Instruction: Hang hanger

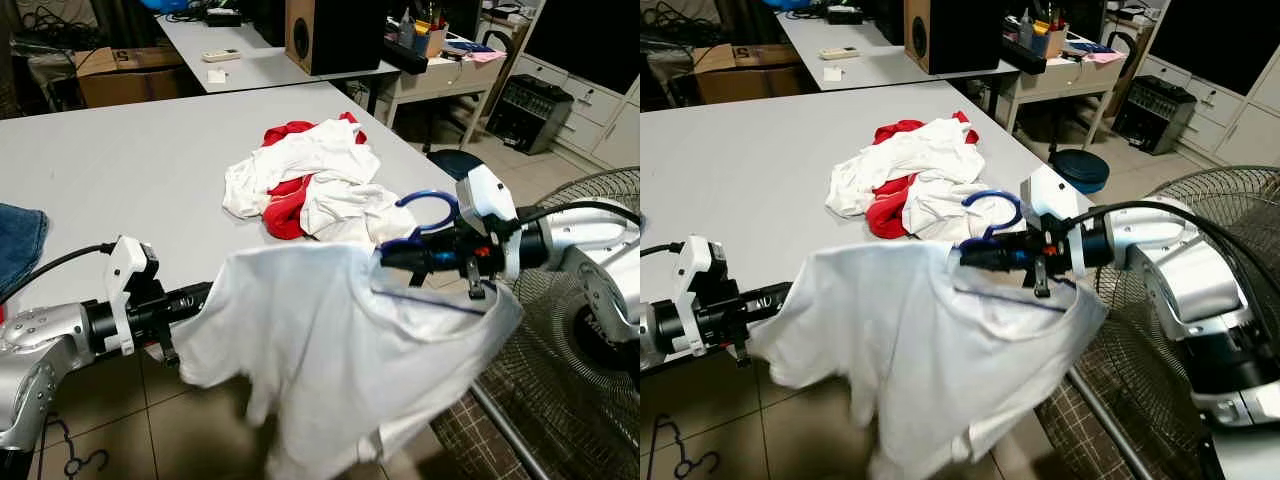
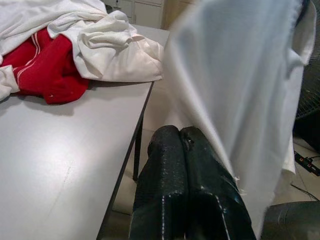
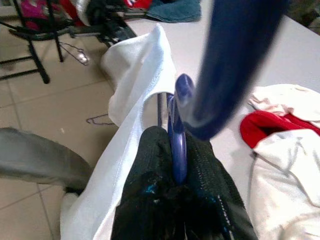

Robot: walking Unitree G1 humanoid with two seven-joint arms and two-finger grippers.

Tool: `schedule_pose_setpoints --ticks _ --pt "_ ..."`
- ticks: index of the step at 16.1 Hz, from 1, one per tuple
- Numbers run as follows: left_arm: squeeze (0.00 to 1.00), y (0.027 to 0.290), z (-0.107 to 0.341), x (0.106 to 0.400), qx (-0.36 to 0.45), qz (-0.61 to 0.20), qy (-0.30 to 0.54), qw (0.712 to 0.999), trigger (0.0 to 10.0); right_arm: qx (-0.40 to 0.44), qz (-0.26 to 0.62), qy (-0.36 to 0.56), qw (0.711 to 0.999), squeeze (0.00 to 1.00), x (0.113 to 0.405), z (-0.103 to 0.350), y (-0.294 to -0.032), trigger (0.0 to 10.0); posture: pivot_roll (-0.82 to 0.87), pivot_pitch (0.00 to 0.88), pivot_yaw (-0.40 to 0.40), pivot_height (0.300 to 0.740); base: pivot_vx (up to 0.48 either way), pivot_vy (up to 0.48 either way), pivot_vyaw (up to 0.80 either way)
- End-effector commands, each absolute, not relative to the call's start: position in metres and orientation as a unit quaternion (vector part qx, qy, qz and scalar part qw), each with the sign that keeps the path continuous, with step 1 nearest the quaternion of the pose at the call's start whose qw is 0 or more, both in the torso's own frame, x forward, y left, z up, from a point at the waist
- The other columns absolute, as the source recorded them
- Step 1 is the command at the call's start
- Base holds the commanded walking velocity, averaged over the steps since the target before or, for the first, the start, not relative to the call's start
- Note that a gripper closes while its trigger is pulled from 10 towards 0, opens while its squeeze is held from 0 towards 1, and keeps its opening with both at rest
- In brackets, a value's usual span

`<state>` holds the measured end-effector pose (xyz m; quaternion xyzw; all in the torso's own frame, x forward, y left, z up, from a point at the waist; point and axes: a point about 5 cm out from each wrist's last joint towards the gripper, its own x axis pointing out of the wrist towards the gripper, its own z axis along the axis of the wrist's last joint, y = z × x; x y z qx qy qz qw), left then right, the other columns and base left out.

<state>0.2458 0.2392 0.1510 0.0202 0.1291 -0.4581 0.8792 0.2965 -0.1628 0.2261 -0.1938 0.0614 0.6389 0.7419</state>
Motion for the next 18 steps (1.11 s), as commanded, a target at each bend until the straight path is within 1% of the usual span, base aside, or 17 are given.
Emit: schedule_pose_setpoints --ticks 1,4,6,7,8,9,10,15,18 --pt "0.0 0.244 0.157 0.246 0.022 -0.45 0.119 0.885 0.0 -0.212 0.621 0.041 0.753 0.0 0.301 0.239 -0.168 0.0 0.0 0.0 -0.055 0.74 0.0 0.0 0.0" --pt "0.0 0.254 0.171 0.248 0.01 -0.433 0.091 0.897 0.0 -0.223 0.606 0.044 0.762 0.0 0.306 0.24 -0.176 0.0 0.01 0.0 -0.062 0.74 0.0 0.0 0.0" --pt "0.0 0.254 0.177 0.249 0.0 -0.429 0.079 0.9 0.0 -0.225 0.603 0.043 0.764 0.0 0.308 0.241 -0.179 0.0 0.01 0.0 -0.063 0.74 0.0 0.0 0.0" --pt "0.0 0.255 0.178 0.252 0.004 -0.414 0.071 0.908 1.6 -0.226 0.601 0.043 0.765 0.0 0.309 0.242 -0.18 0.0 0.01 0.0 -0.065 0.74 0.0 0.0 0.0" --pt "0.0 0.251 0.179 0.252 -0.017 -0.428 0.071 0.901 10.0 -0.228 0.601 0.042 0.765 0.0 0.31 0.242 -0.18 0.0 0.02 0.0 -0.064 0.74 0.0 0.0 0.0" --pt "1.0 0.243 0.18 0.248 -0.027 -0.452 0.077 0.888 10.0 -0.23 0.601 0.039 0.764 0.0 0.31 0.243 -0.179 0.0 0.02 0.0 -0.064 0.74 0.0 0.0 0.0" --pt "1.0 0.242 0.18 0.248 -0.031 -0.456 0.078 0.886 10.0 -0.23 0.601 0.038 0.764 0.0 0.31 0.243 -0.179 0.0 0.02 0.0 -0.063 0.74 0.0 0.0 0.0" --pt "1.0 0.243 0.181 0.259 -0.007 -0.433 0.067 0.899 10.0 -0.227 0.617 0.032 0.753 0.0 0.308 0.244 -0.174 0.0 0.02 0.0 -0.058 0.74 0.0 0.0 0.0" --pt "1.0 0.243 0.181 0.264 -0.005 -0.433 0.068 0.899 10.0 -0.221 0.628 0.025 0.745 0.0 0.305 0.247 -0.17 0.0 0.02 0.0 -0.056 0.74 0.0 0.0 0.0"
